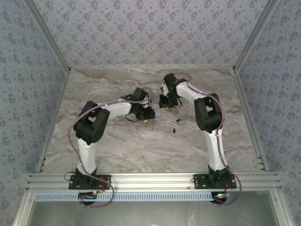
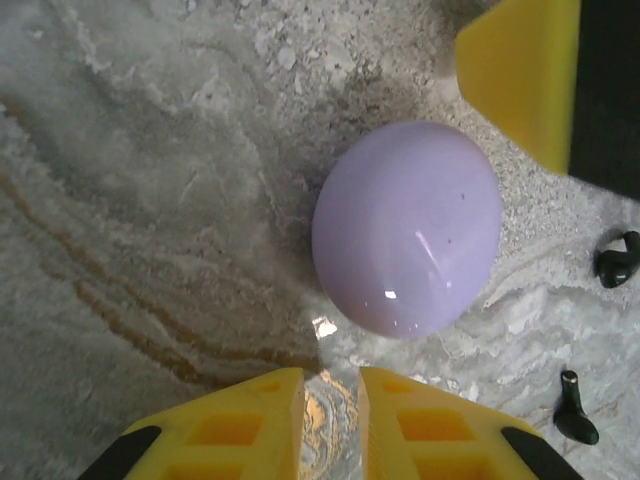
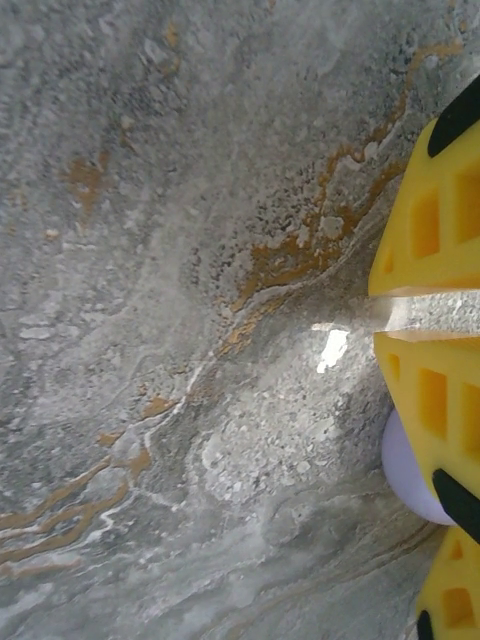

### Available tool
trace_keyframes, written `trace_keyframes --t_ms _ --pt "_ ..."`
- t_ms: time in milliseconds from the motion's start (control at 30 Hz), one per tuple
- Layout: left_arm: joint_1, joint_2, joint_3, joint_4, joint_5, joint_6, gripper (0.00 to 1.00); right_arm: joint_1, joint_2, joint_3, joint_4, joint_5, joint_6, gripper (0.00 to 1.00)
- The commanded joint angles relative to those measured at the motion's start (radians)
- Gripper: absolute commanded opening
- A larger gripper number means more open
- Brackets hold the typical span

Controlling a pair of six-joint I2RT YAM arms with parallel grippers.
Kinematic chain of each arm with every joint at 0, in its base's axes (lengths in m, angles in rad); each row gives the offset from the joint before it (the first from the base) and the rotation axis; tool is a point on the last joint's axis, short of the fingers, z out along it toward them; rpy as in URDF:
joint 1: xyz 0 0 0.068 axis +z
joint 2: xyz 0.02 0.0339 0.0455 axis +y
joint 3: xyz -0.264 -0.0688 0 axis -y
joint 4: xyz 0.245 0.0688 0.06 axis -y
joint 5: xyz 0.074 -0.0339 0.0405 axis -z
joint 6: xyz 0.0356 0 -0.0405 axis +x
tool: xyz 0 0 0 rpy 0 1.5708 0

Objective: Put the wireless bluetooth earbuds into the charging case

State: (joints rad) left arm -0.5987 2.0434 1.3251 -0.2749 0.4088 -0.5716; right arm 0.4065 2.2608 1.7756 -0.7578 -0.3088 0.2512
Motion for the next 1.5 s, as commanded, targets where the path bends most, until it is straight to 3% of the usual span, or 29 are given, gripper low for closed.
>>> trace_keyframes --t_ms 0,500,900,1133,1333,1467 --pt "-0.008 0.03 0.039 0.018 0.022 -0.016 0.2 0.006 0.02 0.025 -0.065 -0.021 -0.031 0.19" --pt "-0.001 0.041 0.086 -0.092 -0.157 -0.02 0.2 0.027 -0.072 -0.129 -0.054 0.01 -0.048 0.2" --pt "0.0 0.07 0.152 -0.12 -0.18 -0.016 0.2 0.052 -0.14 -0.247 -0.013 -0.017 -0.054 0.21" --pt "0.009 0.036 0.136 -0.136 -0.257 -0.022 0.21 0.052 -0.194 -0.278 -0.019 0.066 -0.031 0.21" --pt "0.015 -0.03 0.089 -0.103 -0.23 -0.018 0.23 0.021 -0.268 -0.314 0.015 0.047 -0.025 0.22" --pt "0.011 -0.058 0.052 -0.092 -0.194 -0.039 0.21 -0.011 -0.219 -0.235 -0.014 0.012 -0.058 0.22"
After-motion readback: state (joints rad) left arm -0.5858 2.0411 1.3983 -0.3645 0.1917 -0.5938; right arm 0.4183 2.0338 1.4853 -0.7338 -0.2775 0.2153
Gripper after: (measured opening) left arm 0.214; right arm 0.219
